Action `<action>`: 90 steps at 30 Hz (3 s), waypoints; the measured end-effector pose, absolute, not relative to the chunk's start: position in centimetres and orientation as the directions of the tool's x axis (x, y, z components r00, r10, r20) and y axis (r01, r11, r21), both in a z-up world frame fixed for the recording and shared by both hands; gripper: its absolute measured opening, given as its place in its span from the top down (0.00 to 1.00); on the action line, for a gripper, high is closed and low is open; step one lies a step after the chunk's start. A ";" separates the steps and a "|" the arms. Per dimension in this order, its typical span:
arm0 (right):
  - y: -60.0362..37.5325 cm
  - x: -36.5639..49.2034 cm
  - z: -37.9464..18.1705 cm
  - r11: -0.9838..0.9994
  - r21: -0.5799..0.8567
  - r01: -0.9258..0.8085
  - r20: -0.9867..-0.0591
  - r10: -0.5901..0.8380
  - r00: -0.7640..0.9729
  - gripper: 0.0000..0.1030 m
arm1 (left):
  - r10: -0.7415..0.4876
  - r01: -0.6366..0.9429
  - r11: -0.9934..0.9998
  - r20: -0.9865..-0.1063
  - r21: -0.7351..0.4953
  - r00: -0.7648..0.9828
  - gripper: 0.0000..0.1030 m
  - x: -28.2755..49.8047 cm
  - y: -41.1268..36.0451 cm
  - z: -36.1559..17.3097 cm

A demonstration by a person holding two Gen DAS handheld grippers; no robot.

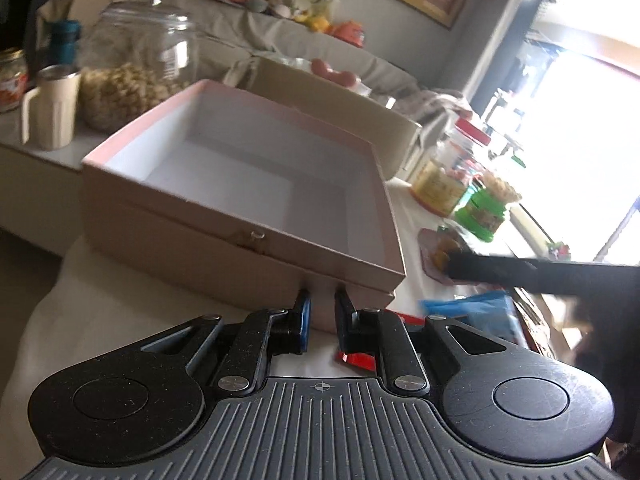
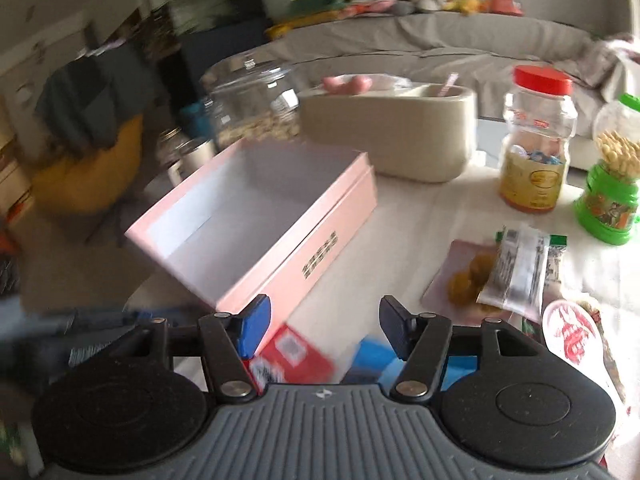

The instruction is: Organize snacks

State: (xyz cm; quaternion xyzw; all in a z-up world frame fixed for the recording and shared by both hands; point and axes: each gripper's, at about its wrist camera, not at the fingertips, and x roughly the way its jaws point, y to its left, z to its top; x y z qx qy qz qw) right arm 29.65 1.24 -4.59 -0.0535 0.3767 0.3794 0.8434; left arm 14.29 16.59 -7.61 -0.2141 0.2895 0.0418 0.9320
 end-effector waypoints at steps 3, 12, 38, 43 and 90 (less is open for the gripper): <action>2.9 30.8 -6.0 0.702 0.151 -0.696 -0.720 0.560 0.409 0.55 | -0.079 -0.175 0.905 -0.558 -0.388 0.826 0.84 15.1 16.4 -7.7; 3.5 26.0 -8.7 0.563 0.179 -0.807 -0.788 0.573 0.225 0.66 | -0.107 -0.200 0.875 -0.578 -0.442 0.809 0.84 12.0 18.3 -8.5; -14.5 18.9 -8.9 0.899 0.216 -0.381 -0.694 0.416 0.588 0.11 | -0.159 0.032 0.981 -0.700 -0.192 0.697 0.84 11.1 9.8 -7.5; -22.0 18.1 -7.3 0.913 0.391 -0.118 -0.632 0.359 0.687 0.07 | -0.244 0.078 0.959 -0.661 -0.271 0.710 0.84 11.1 7.9 -6.5; -11.2 16.6 -10.8 0.905 0.002 -0.426 -0.687 0.311 0.657 0.00 | -0.045 0.113 0.993 -0.765 0.037 0.642 0.69 13.3 8.5 -6.7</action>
